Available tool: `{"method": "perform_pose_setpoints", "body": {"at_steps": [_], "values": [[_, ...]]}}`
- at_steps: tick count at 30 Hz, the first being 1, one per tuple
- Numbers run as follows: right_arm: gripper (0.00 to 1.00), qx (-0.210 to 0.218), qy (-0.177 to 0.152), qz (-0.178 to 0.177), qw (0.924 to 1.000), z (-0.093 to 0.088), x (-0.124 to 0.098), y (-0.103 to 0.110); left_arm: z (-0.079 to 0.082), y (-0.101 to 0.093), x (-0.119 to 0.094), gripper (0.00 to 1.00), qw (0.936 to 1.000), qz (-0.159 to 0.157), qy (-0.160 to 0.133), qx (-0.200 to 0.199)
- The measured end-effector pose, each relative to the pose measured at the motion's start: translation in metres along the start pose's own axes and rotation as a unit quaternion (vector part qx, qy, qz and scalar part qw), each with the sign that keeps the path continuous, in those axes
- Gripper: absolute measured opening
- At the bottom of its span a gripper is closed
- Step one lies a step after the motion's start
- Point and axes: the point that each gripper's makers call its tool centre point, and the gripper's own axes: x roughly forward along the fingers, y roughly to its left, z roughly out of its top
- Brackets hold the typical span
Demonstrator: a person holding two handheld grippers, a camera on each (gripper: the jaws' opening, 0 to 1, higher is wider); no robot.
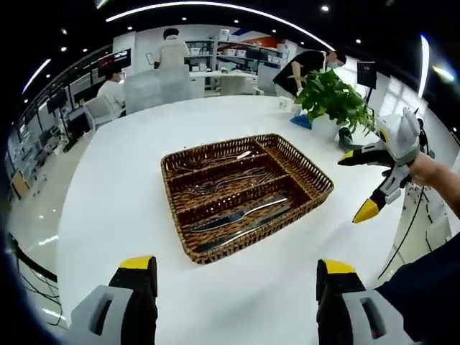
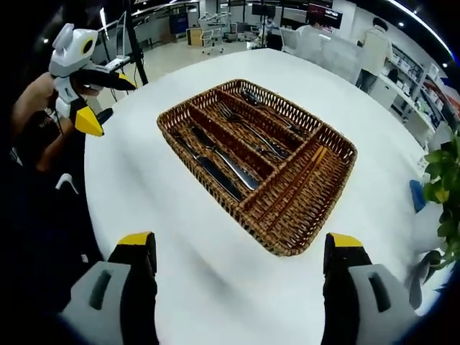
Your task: Arrange the knives, forks, and spoons in their matching storage slots by inserting each utensil handle-first until every utensil is classified and aligned in the correct compartment
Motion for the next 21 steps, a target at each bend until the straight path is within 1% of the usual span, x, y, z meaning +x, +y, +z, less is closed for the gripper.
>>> {"method": "perform_pose_setpoints", "body": {"at_steps": [5,12,15,18,21], "values": [[0.99,0.002,0.005,-0.001,1.0,0.003,-0.004,-0.002,-0.001,-0.001,-0.001,1.0,0.9999,-0.005,0.012,0.002],[0.98,0.003,0.007,-0.005,1.0,0.008,-0.01,-0.007,0.004,0.001,-0.004,1.0,0.9999,-0.007,0.014,0.004],[0.97,0.003,0.015,-0.002,0.9999,0.006,-0.009,-0.006,0.005,0.001,-0.006,1.0,0.9998,-0.008,0.016,0.005],[0.96,-0.005,0.035,0.002,0.9994,-0.001,-0.007,-0.003,-0.001,0.003,-0.007,1.0,0.9995,-0.007,0.03,0.004],[0.96,-0.008,0.04,0.003,0.9992,-0.004,-0.007,-0.002,-0.005,0.004,-0.007,1.0,0.9995,-0.003,0.031,0.001]]}}
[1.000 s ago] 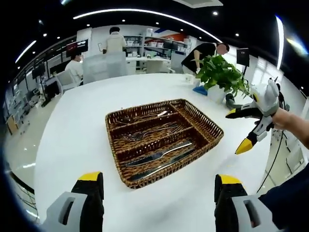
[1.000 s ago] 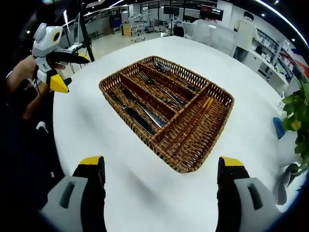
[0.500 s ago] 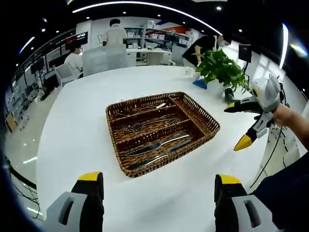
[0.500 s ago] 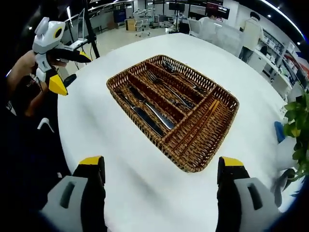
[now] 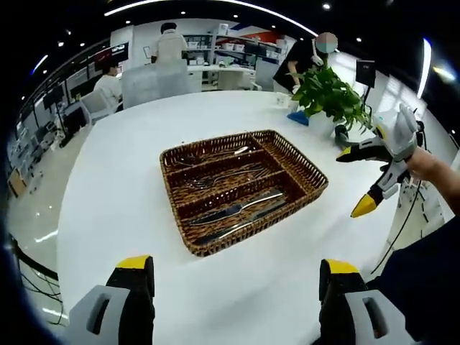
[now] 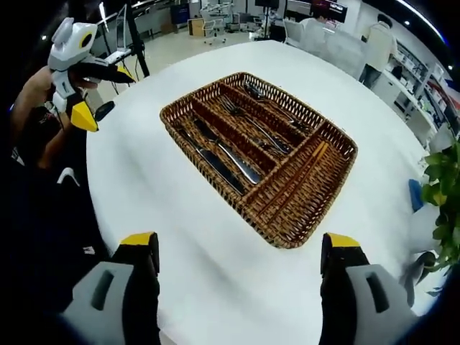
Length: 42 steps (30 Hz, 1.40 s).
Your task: Arrange the knives, forks, and spoons in their matching storage slots by inserting each utensil handle-first until every utensil is classified and aligned in the correct compartment
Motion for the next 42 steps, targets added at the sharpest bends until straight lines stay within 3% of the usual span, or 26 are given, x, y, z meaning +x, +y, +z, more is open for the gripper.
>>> {"method": "perform_pose_setpoints", "body": {"at_steps": [12,21,29,42], "values": [[0.94,-0.001,-0.012,-0.002,0.9999,0.011,-0.001,0.003,-0.008,-0.005,-0.002,1.0,1.0,-0.001,0.001,-0.004],[0.93,0.008,-0.019,-0.006,0.9998,0.006,-0.004,0.007,-0.012,-0.017,0.001,1.0,0.9998,-0.014,0.008,0.014],[0.93,0.023,-0.026,-0.005,0.9994,0.001,-0.005,0.01,-0.005,-0.023,0.001,1.0,0.9996,-0.022,-0.008,0.017],[0.92,0.032,-0.037,-0.003,0.9988,0.002,-0.006,0.009,0.006,-0.015,0.0,1.0,0.9995,-0.012,-0.027,0.014]]}}
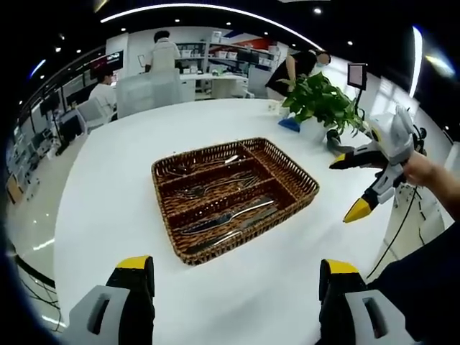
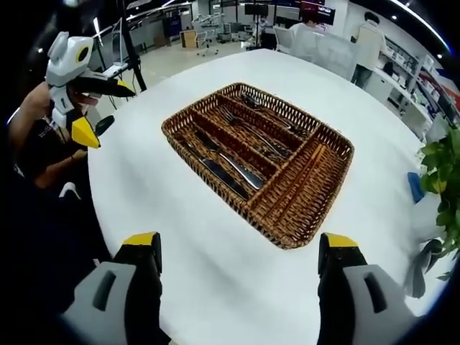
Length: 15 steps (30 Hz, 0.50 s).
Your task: Arrange the knives, forks, and spoons in their matching storage slots by inserting each utensil handle-first until every utensil is classified and aligned in the correct compartment
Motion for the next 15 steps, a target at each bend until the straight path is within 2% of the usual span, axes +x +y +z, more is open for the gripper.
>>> {"method": "perform_pose_setpoints", "body": {"at_steps": [6,10,15], "values": [[0.9,-0.001,-0.006,0.0,1.0,0.0042,0.0041,-0.0005,0.0009,0.0033,0.0013,1.0,0.9999,0.004,-0.009,-0.01],[0.89,-0.004,0.002,0.003,1.0,0.0023,0.0086,-0.0013,-0.0007,0.004,0.004,1.0,0.9998,0.005,-0.007,-0.016],[0.89,-0.003,-0.007,0.004,1.0,0.0105,0.0093,-0.0029,-0.0012,0.0032,0.0071,1.0,0.9998,0.002,-0.006,-0.019]]}}
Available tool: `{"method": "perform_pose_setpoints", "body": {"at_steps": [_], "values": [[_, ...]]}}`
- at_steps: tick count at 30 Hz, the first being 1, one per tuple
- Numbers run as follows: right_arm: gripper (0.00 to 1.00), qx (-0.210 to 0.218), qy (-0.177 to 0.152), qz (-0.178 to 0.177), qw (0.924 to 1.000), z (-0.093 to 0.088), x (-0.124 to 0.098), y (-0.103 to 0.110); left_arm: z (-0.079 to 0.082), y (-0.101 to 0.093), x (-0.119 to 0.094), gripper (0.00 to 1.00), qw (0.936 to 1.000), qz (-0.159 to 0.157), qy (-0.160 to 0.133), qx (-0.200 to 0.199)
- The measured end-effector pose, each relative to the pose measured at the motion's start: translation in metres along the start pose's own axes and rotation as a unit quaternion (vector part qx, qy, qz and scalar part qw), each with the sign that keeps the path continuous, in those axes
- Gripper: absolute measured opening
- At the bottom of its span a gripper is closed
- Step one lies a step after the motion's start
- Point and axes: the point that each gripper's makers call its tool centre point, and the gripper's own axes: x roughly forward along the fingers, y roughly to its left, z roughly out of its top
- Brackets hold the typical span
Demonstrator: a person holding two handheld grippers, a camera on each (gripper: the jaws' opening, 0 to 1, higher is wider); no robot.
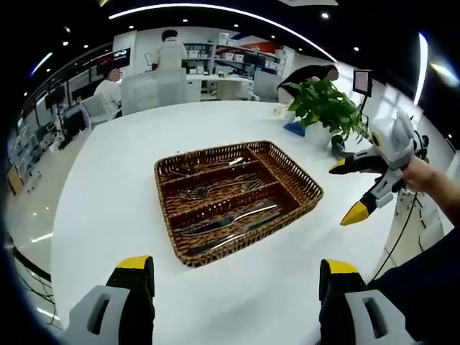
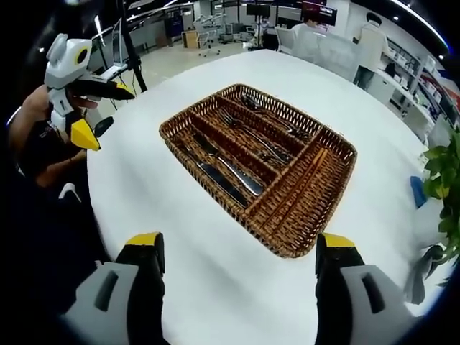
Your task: Arrange the knives, forks, and spoons in their matching storage slots by inserting each utensil handle-first until every utensil is classified and aligned in the correct compartment
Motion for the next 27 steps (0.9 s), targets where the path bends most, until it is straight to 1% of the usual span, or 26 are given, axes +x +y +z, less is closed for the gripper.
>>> {"method": "perform_pose_setpoints", "body": {"at_steps": [4,8,13,17,23,27], "values": [[0.88,0.002,-0.007,-0.002,1.0,0.0039,0.0003,-0.0017,0.0019,0.0011,0.0001,1.0,1.0,0.0,-0.003,-0.003],[0.88,0.0,-0.005,-0.001,1.0,0.0028,0.0019,-0.0011,0.0027,0.0038,0.0007,1.0,0.9999,0.003,-0.007,-0.008],[0.87,-0.003,0.001,-0.001,1.0,-0.0012,0.0027,-0.0009,0.0002,0.0032,-0.0001,1.0,0.9999,0.004,-0.006,-0.012],[0.87,-0.001,-0.006,-0.004,1.0,0.0011,0.0012,-0.0013,-0.0018,0.0019,-0.0011,1.0,0.9999,0.004,-0.008,-0.014],[0.86,-0.003,-0.004,-0.008,1.0,-0.0009,0.0016,-0.0023,0.0012,0.0006,-0.0001,1.0,0.9999,0.0,-0.013,-0.011],[0.86,0.003,-0.008,-0.008,0.9999,-0.0008,0.0012,-0.0012,0.0012,0.0002,-0.0001,1.0,0.9999,0.0,-0.01,-0.006]]}}
